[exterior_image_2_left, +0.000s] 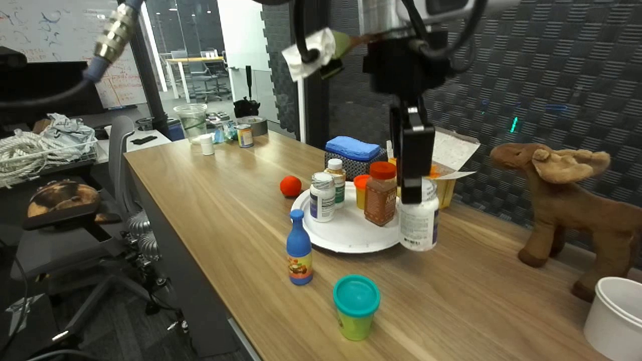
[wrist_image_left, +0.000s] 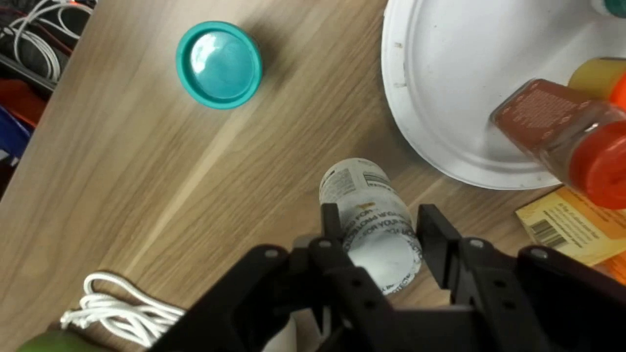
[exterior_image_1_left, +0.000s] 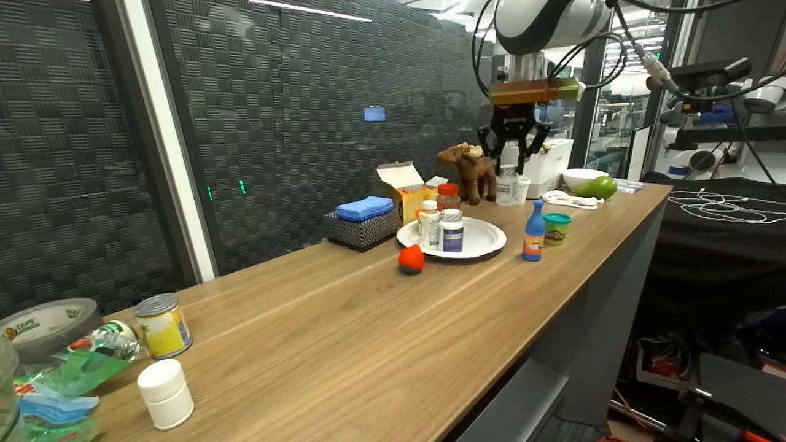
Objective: Put the bottles and orange plushie that are around the white plate on the white plate
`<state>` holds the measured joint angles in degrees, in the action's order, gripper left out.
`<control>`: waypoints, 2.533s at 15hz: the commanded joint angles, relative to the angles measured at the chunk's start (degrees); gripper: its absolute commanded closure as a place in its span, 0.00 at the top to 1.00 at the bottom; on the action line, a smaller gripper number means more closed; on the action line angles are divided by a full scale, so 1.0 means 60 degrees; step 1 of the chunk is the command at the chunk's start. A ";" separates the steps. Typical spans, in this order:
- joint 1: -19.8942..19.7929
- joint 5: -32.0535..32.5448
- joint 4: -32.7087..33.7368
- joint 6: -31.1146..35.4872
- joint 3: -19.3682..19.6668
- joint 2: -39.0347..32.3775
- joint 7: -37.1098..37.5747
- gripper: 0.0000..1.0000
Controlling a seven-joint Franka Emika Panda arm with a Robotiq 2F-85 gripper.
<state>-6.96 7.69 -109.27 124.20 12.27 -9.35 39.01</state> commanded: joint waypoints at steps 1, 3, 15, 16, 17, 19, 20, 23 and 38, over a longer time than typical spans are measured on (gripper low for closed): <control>0.0494 0.0961 -0.0758 0.0207 -0.0321 0.1245 0.0686 0.19; 0.0593 0.1004 -0.0826 0.0189 -0.0616 0.1365 0.0763 0.19; 0.0569 -0.0134 -0.0621 0.0573 -0.1048 0.0411 0.0381 0.19; 0.0556 -0.0287 -0.0600 0.0572 -0.1037 0.0331 0.0336 0.19; 0.0543 -0.0431 -0.0574 0.0574 -0.1020 0.0247 0.0319 0.19; 0.0520 -0.0584 -0.0544 0.0654 -0.0980 0.0114 0.0321 0.19; 0.0507 -0.0590 -0.0532 0.0706 -0.0952 0.0051 0.0354 0.19; 0.0471 -0.0615 -0.0466 0.0766 -0.0869 -0.0123 0.0407 0.19; 0.0179 -0.1796 -0.0384 0.1422 -0.0668 -0.0681 -0.0407 0.19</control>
<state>-5.60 -1.34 -112.56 131.36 7.82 -12.97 38.65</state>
